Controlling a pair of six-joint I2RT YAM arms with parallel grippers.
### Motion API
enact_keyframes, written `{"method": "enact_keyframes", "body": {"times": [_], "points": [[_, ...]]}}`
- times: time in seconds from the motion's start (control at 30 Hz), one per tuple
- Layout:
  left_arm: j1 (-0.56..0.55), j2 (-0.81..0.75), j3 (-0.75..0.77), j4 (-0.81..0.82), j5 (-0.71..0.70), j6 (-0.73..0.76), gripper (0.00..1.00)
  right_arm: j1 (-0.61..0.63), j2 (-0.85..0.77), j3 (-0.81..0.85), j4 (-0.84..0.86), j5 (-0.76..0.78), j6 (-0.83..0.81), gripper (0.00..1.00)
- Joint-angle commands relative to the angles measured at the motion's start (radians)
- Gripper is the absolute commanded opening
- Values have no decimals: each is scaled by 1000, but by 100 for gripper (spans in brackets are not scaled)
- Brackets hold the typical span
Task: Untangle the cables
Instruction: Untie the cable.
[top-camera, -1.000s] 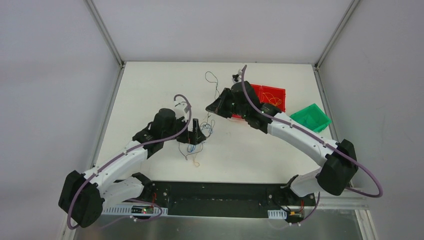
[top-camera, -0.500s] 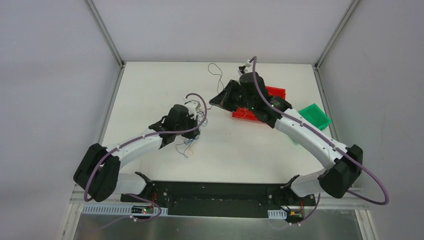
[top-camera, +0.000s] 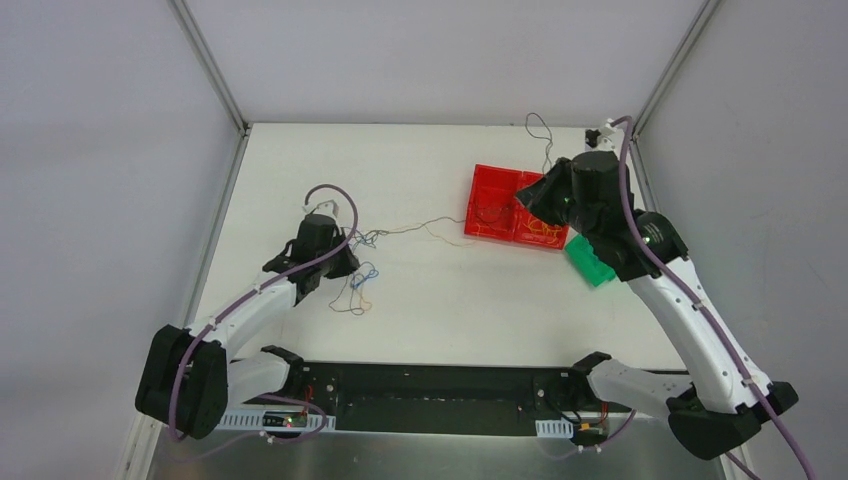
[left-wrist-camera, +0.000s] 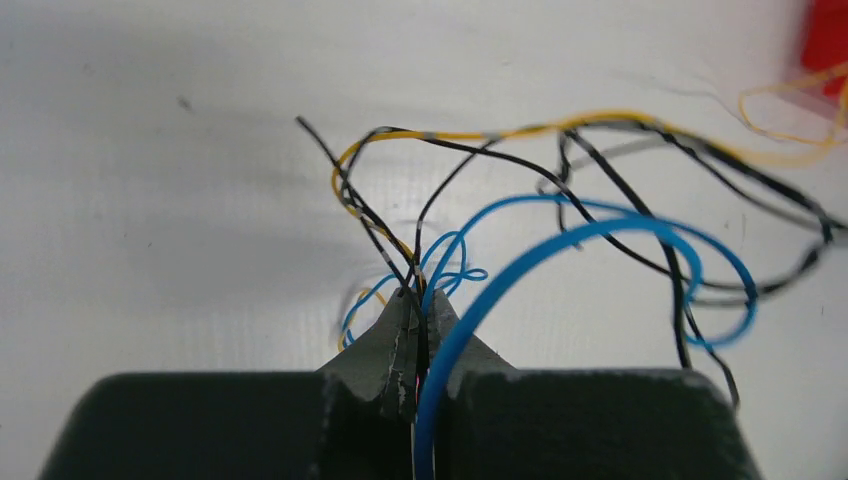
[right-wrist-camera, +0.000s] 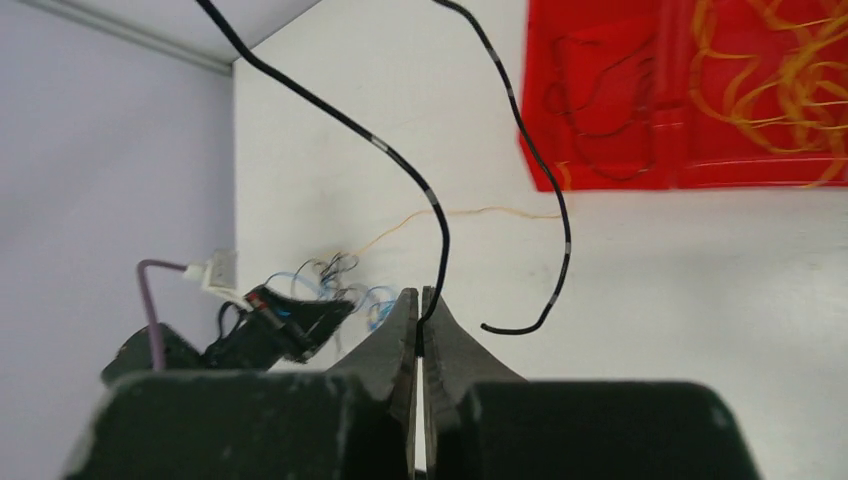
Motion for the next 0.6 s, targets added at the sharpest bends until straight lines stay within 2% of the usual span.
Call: {"method": "enact_keyframes", "body": {"times": [0.0,0.17,0.27,0.43,0.57], "points": [[79,-31,-34,-46,24,-126,0,-45,-55,-26,-179,208,-116,0],[90,-78,-41,-77,-59,-184,0,-87,-86,-79,-218,245,-140,0],[116,-117,-68,-109,-150,-283,0,-90,-83,-88,-257,359,-155,0],[158,-147,-94,-122,-159,-334,0,-115,-91,-103,-282,462,-163,0],[159,-142,-84,-126,-141,-322,0,-126,-91,-117,-255,424,-172,0]]}}
